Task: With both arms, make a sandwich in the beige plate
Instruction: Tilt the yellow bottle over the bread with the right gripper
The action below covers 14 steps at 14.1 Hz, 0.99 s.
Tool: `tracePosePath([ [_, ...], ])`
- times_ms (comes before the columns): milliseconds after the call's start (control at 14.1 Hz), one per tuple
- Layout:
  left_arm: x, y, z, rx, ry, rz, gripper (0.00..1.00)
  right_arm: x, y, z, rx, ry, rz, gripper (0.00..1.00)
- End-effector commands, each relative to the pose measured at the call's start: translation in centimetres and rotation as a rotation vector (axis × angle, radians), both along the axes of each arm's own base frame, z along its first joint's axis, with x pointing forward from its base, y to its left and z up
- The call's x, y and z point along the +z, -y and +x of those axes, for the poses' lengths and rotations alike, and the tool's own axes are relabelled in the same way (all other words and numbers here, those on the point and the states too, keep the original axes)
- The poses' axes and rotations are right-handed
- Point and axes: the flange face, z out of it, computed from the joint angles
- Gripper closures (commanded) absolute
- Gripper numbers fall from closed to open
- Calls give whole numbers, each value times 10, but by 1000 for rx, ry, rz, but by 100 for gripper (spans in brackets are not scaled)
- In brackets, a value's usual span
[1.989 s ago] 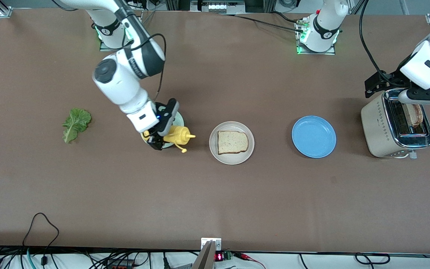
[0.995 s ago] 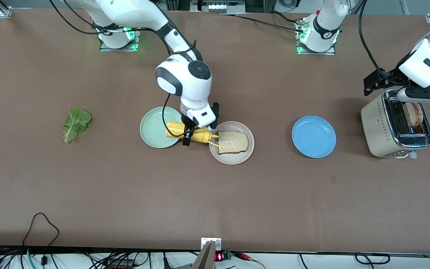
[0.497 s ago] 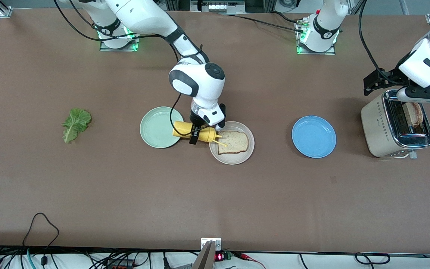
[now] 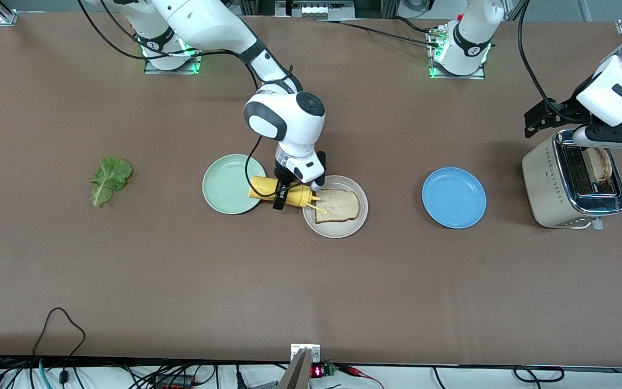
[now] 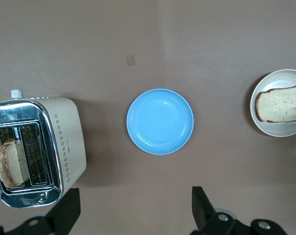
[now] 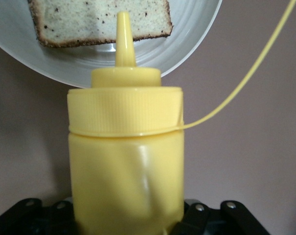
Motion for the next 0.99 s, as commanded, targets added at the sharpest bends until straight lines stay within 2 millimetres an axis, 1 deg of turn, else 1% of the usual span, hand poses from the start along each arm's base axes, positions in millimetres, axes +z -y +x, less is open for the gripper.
tracePosePath([
  [0,5,0,-9,-14,-24,-19,0,18,-3,8,-18,40,0,65],
  [71,5,0,-9,-14,-24,-19,0,22,1,12,-26,41,4,65],
  [213,5,0,-9,-16,-24,-19,0,55,11,21,-52,59,21,65],
  [355,5,-1,-9,-14,-26,-19,0,88,17,19,-82,18,40,65],
  [426,6,0,-10,-14,-24,-19,0,108,17,16,-77,-11,78,65],
  [497,6,1,-10,-17,-24,-19,0,124,20,14,-66,-30,92,65],
  [710,6,2,-10,-17,-26,-19,0,170,45,14,-51,-82,137,65],
  [782,8,2,-9,-17,-20,-19,0,183,56,17,-42,-99,156,65],
  [853,11,3,-9,-19,-14,-20,0,195,72,21,-30,-123,182,65],
  [924,12,5,-9,-24,-12,-20,0,209,96,26,-18,-166,226,65],
])
